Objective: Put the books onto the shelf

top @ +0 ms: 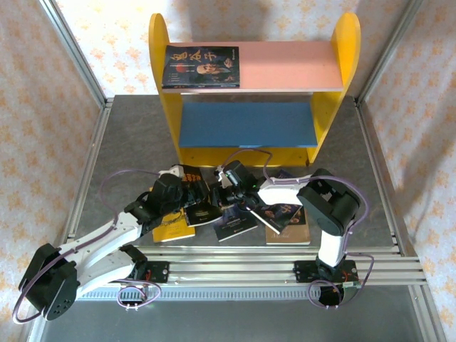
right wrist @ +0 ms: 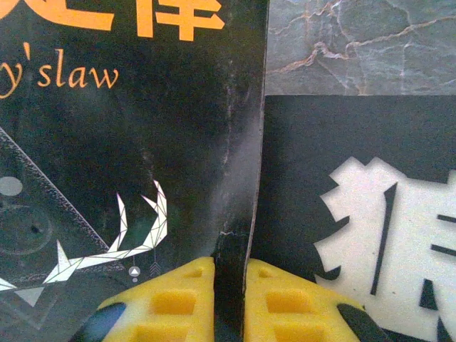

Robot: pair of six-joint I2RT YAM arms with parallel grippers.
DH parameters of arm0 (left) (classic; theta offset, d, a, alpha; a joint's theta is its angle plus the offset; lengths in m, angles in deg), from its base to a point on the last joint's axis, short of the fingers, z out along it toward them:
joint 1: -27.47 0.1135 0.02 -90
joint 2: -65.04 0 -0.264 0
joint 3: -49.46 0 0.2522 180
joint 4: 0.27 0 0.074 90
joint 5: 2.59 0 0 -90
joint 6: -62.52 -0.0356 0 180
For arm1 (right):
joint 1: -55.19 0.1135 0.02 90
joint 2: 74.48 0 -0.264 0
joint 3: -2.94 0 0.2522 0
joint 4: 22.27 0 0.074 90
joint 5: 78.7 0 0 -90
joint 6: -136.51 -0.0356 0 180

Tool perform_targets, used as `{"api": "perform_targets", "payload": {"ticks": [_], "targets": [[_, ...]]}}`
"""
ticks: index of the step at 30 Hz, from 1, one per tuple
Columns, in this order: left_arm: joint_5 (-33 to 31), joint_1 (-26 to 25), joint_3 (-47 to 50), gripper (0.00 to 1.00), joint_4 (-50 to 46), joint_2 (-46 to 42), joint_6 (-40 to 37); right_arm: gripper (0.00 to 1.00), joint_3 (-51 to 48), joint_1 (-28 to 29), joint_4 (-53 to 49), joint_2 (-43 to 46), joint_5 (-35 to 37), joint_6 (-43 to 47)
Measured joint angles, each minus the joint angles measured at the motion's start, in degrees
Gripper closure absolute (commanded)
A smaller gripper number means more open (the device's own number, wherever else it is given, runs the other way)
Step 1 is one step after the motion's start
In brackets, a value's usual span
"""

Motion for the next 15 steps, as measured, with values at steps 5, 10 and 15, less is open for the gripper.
{"api": "perform_targets", "payload": {"ticks": [5, 10, 15], "targets": [[-2.7, -0.3, -3.1, 0.3, -8.9, -0.1, -1.7, 0.82, -0.9, -0.1, 1.3, 0.0, -1.6, -0.3], [-6.0, -0.3, -6.5, 0.35, -15.0, -0.4, -3.9, 0.77, -1.7, -0.7, 1.2, 0.7, -2.8, -0.3], [-7.0, -0.3, -6.8, 0.43, -16.7, -0.5, -4.7, 0.72, -1.7, -0.9, 0.3, 1.1, -3.0, 0.1]]}}
